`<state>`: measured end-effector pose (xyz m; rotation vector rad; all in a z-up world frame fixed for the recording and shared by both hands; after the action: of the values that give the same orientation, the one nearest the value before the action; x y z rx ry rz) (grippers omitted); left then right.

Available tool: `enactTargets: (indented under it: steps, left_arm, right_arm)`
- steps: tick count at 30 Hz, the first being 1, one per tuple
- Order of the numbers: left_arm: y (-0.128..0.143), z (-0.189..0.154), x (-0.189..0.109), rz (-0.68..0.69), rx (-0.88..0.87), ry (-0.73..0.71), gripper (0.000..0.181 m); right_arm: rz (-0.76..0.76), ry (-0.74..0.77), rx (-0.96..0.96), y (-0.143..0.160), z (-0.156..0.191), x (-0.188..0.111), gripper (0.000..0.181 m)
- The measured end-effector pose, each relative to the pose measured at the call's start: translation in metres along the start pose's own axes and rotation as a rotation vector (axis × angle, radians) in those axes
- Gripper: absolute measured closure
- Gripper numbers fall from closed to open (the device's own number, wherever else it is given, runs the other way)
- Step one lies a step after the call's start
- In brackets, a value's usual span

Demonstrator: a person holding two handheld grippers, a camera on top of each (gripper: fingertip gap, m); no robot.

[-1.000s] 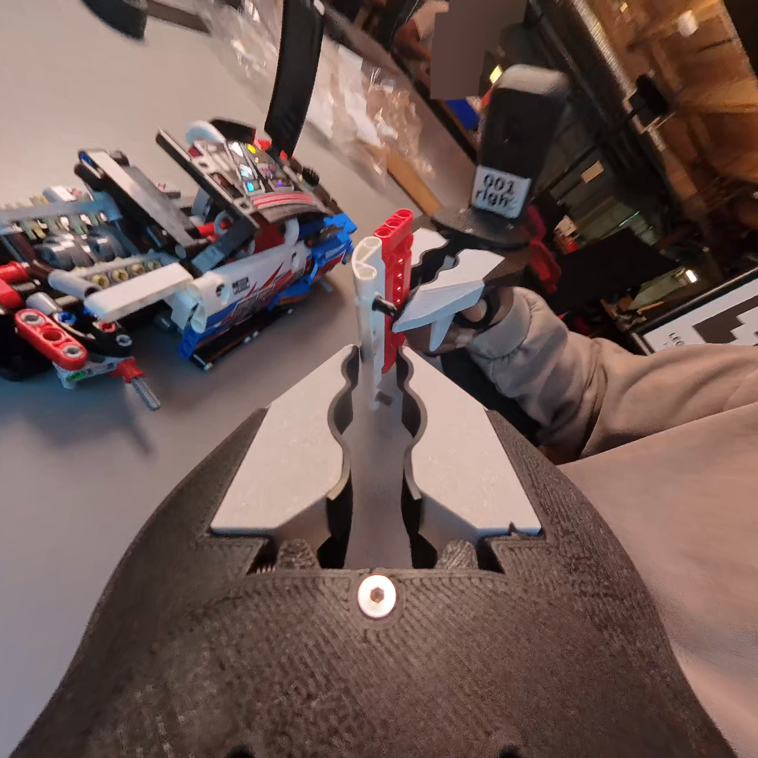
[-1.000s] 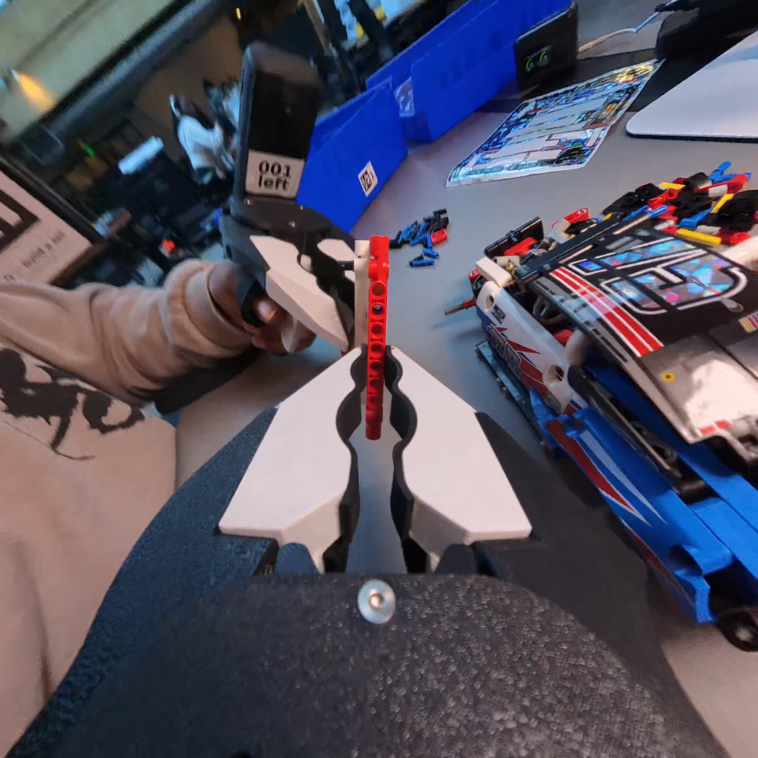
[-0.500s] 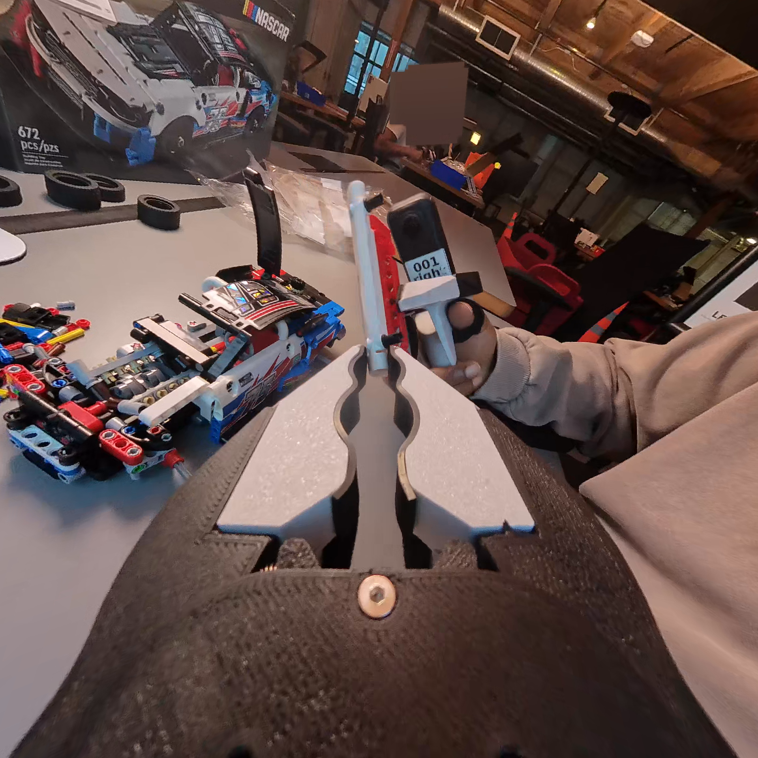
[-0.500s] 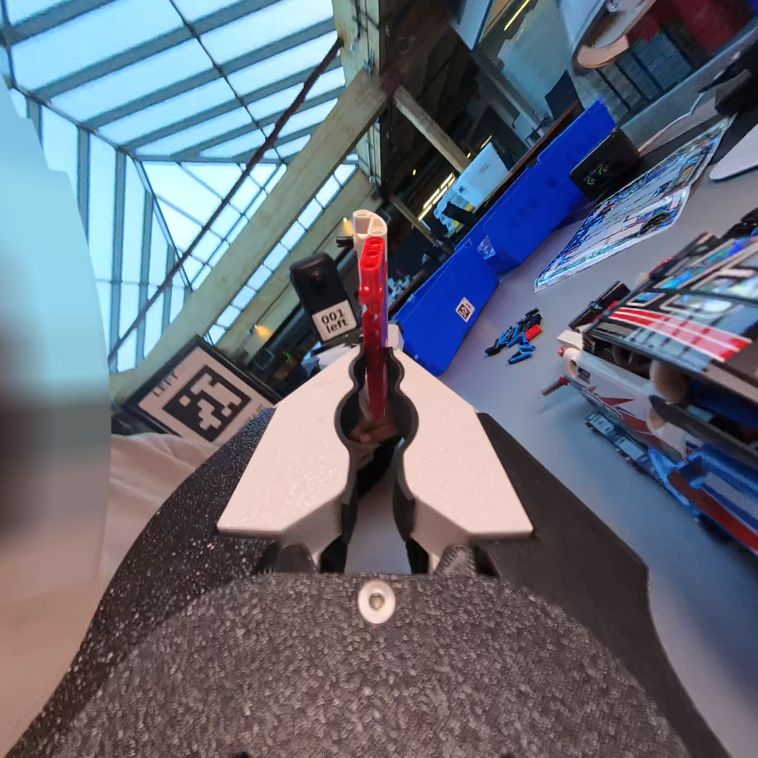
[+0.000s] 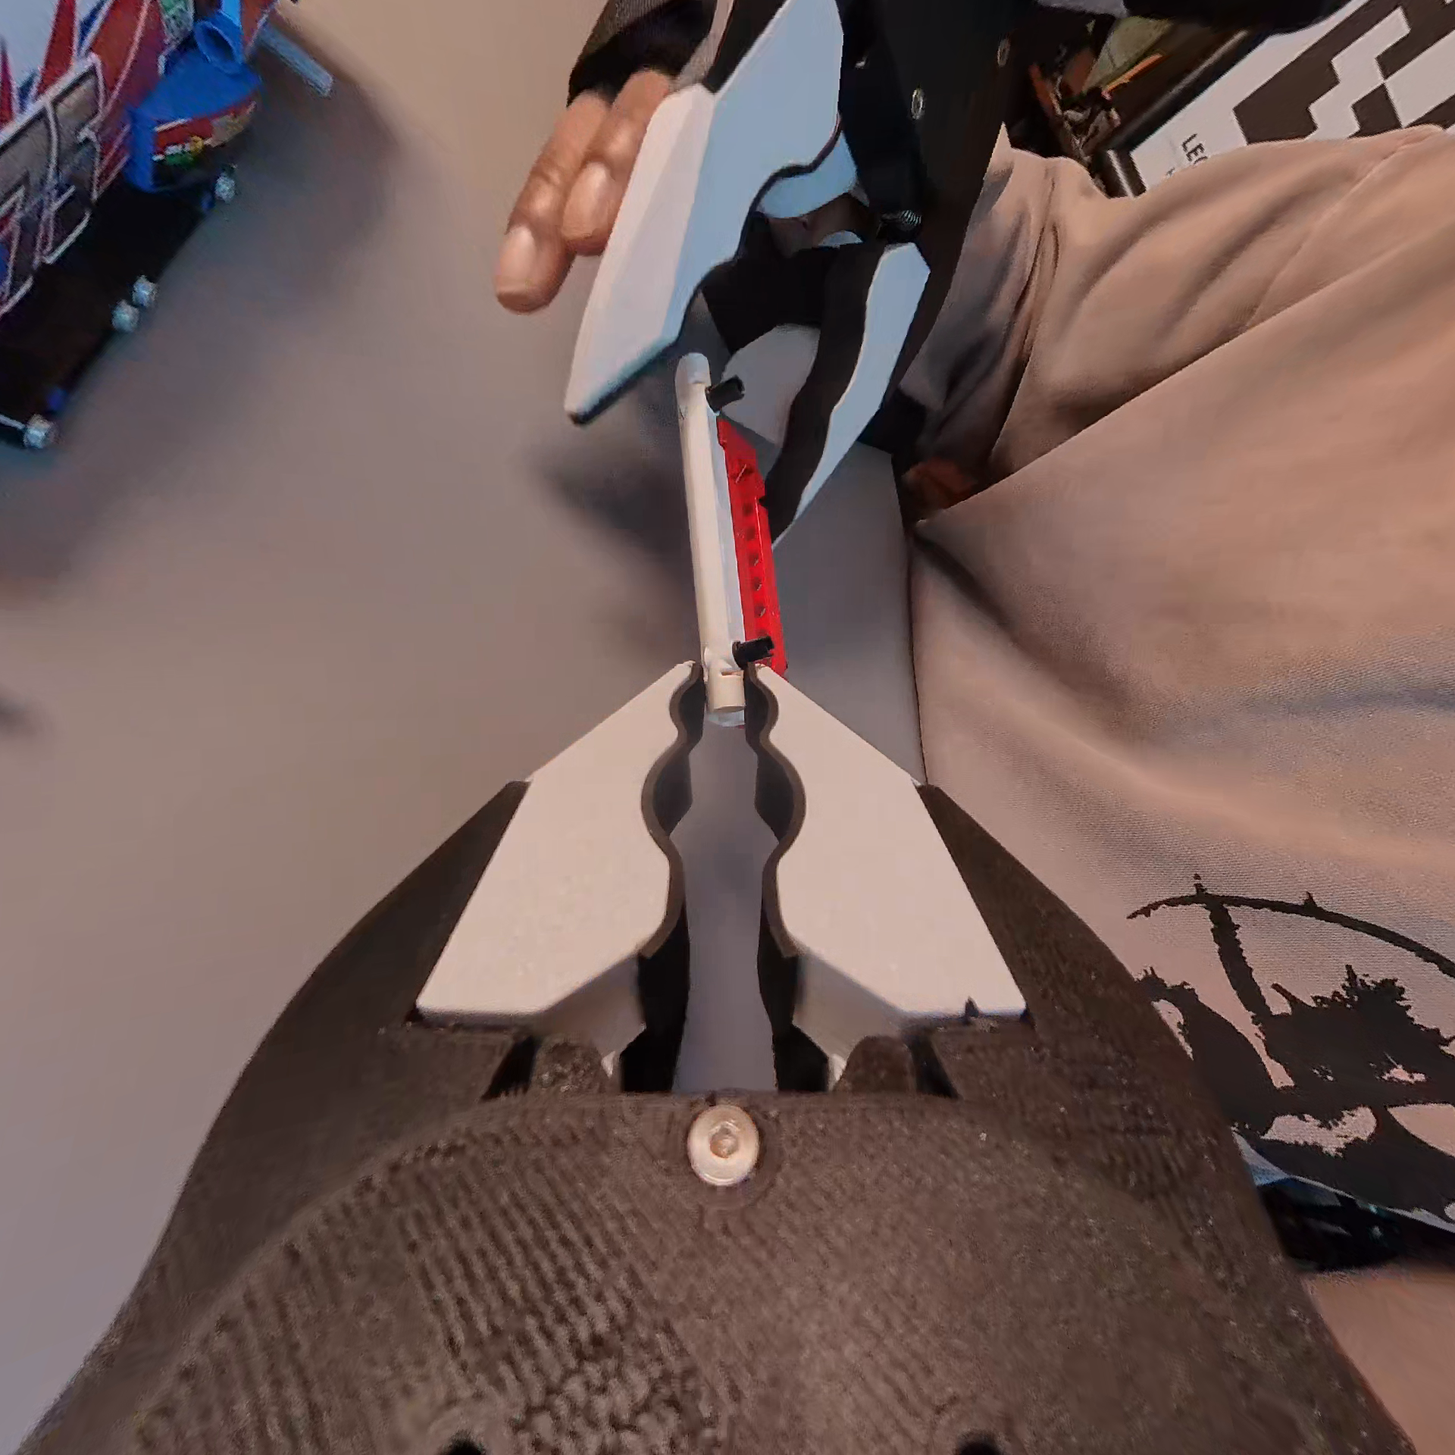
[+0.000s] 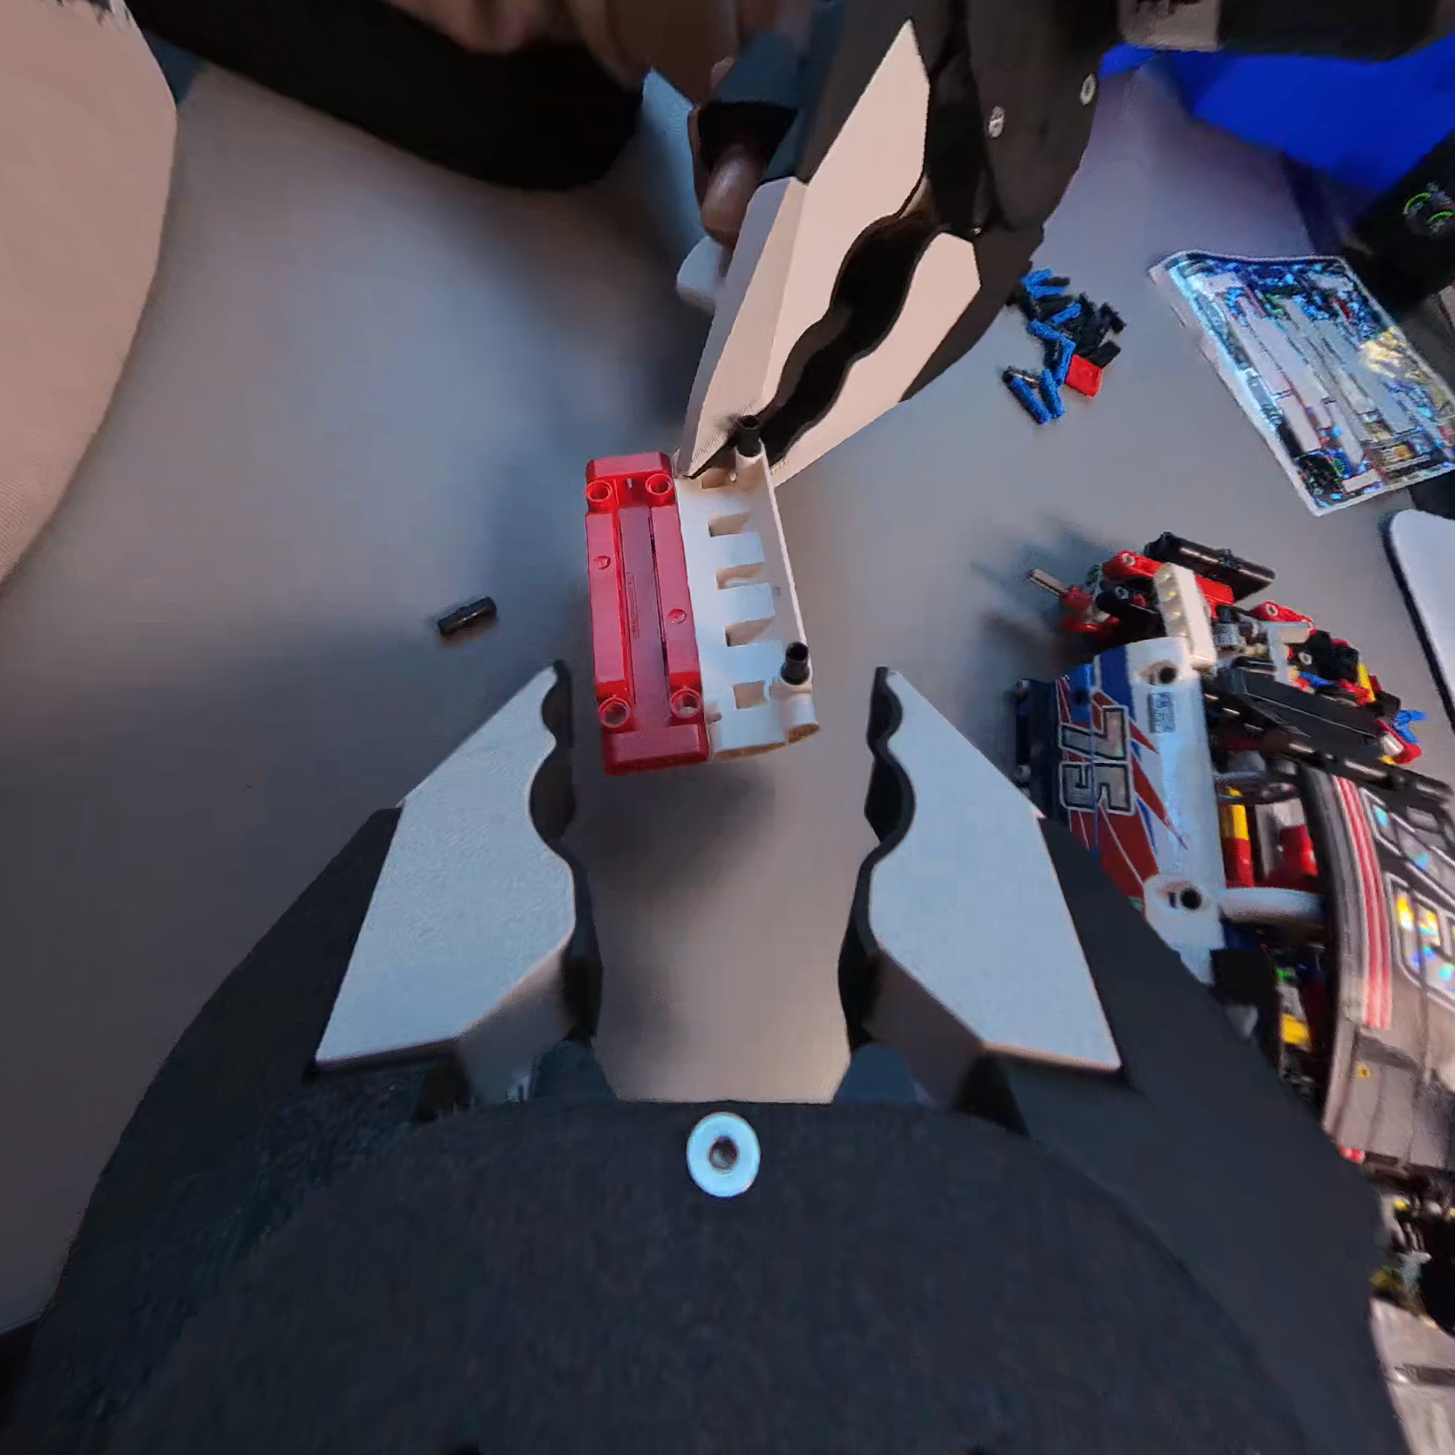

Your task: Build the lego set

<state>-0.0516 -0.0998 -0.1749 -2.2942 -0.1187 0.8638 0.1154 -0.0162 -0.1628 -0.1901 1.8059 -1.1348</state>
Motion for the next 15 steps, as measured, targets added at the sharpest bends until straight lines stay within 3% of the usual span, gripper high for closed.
enactTargets:
  steps: [1,4,6,9,12,15]
  left_arm:
    - [0.000,-0.001,0.001,0.006,0.005,0.002,0.173]
    - [-0.001,-0.002,-0.001,-0.040,0.033,0.010,0.169]
    - [-0.002,-0.006,-0.008,-0.094,0.107,-0.024,0.139]
    - [-0.002,-0.016,-0.008,-0.176,0.362,-0.260,0.116]
    - [0.002,-0.020,0.011,-0.110,0.494,-0.410,0.117]
    - [0.007,-0.012,0.021,-0.028,0.558,-0.502,0.133]
  right_arm:
    - [0.015,-0.008,-0.016,0.001,0.001,0.004,0.125]
    - [0.004,-0.022,0.012,0.004,0.000,0.006,0.129]
    - [-0.011,-0.003,0.055,0.007,-0.004,0.003,0.129]
    - [-0.017,0.018,0.113,0.012,-0.008,0.000,0.128]
    - [0.017,0.027,0.156,0.014,-0.010,0.006,0.128]
    - [0.077,0.010,0.181,0.015,-0.009,0.013,0.128]
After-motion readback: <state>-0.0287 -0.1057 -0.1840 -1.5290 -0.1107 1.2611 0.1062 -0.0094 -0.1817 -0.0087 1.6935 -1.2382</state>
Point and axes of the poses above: each gripper's, where its closed fingertips meet, x out along the fingers, y out of its underside, z = x × y across the jaws, the point moved 9 cm from there along -x, back along the fingers, and after that the axes turned 14 degrees about -y, right-handed, at the moved point
